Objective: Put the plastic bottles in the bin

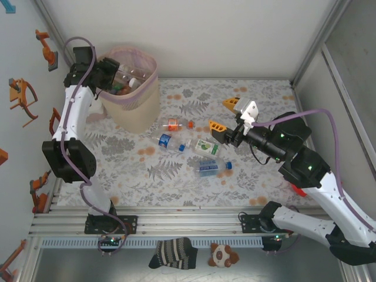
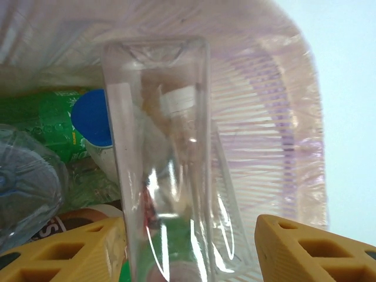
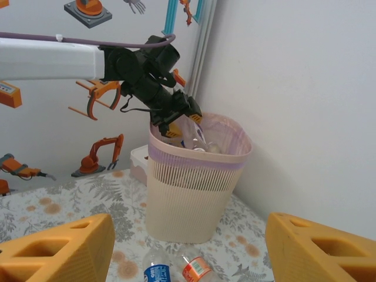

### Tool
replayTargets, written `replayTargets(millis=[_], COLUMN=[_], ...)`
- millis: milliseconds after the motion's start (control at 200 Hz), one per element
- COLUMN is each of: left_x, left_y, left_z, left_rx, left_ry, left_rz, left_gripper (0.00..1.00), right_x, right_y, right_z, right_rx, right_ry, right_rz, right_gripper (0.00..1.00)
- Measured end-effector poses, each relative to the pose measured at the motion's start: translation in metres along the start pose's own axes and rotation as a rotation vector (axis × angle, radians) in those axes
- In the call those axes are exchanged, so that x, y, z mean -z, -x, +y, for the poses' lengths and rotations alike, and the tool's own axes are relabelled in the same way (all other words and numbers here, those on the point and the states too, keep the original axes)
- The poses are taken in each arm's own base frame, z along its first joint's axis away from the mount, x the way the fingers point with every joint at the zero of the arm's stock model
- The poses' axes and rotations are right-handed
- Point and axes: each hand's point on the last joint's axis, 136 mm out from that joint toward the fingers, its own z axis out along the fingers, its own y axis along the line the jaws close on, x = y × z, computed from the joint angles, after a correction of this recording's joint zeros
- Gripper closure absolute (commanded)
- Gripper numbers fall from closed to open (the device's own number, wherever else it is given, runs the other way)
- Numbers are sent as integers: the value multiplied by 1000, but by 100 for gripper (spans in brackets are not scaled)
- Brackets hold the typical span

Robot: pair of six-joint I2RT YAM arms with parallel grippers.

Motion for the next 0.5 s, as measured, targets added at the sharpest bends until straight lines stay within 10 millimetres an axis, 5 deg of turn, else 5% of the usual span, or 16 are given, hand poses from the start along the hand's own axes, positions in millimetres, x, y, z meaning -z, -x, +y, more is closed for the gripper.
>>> replayTargets(millis=[180, 501], left_x=[22, 13], left_y=[10, 6], left_z=[-10, -22], left_rx=[14, 16], left_ry=[-25, -53], left_rz=[-54, -25], left_gripper=[48, 93], right_x=[0, 0], right_y=[-1, -1], right_z=[0, 0], right_rx=[-1, -1], right_ry=[1, 1], right_rz=[1, 1], right_gripper=[33, 33])
